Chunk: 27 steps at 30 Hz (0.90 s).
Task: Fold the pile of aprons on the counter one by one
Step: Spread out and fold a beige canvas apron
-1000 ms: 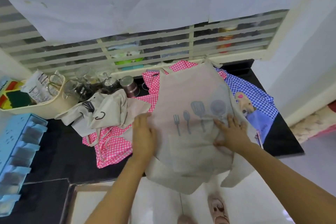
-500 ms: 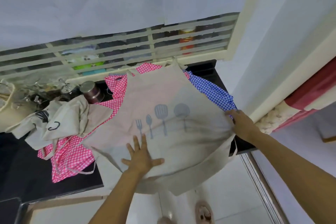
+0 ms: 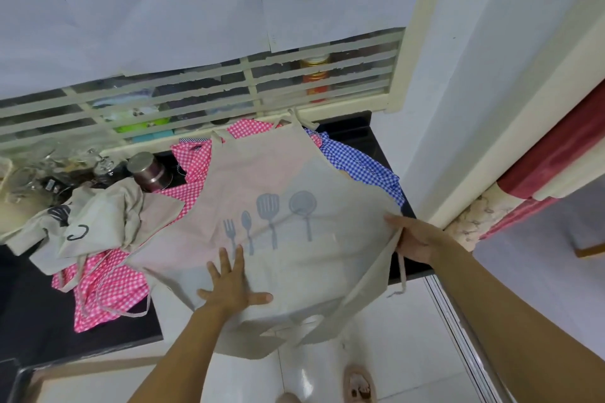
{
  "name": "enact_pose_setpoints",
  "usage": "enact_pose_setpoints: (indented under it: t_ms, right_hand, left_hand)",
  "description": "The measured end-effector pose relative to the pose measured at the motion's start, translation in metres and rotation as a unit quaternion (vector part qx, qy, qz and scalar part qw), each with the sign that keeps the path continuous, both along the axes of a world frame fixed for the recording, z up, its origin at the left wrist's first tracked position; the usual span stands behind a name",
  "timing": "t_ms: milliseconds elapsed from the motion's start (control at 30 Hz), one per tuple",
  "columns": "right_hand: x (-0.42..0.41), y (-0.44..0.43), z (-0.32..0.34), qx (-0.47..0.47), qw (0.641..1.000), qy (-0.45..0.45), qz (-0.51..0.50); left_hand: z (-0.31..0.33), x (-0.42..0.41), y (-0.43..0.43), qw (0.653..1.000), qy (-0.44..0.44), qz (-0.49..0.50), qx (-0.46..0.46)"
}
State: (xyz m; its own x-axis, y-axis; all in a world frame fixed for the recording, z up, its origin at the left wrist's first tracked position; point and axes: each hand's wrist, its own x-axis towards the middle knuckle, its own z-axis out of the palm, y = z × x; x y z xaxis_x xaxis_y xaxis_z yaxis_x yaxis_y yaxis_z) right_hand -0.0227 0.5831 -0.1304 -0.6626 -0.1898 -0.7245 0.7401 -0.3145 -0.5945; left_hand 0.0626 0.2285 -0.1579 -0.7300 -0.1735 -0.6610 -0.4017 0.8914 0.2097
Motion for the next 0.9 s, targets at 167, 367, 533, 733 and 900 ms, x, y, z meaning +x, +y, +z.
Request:
enact_pose_setpoints:
  t_ms: [167,367,533,733,900]
  right_hand:
    - [-0.018,0.03,0.019,0.288,0.927,0.235,0.045]
    - [-0.042,0.079,0.025,0.55,0.784,0.237,0.164]
    - [0.012,0.053,0.002,0.376,0.909,-0.01,0.181]
    - [0.116,0.023,-0.079,0.309,0.912,-0.01,0.269]
    - [0.144,0.007,-0.124,0.314,0.926,0.033,0.208]
  left_hand:
    - [0.001,0.0,0.0,1.0,0.007,0.013,0.001]
    - [-0.002,-0.001,0.001,1.0,0.011,0.02,-0.003]
    - [-0.005,-0.003,0.002,1.0,0.013,0.02,-0.015]
    - [-0.009,-0.002,0.002,0.999,0.023,0.028,-0.014]
    - [-0.014,0.002,0.001,0.998,0.058,0.039,-0.002]
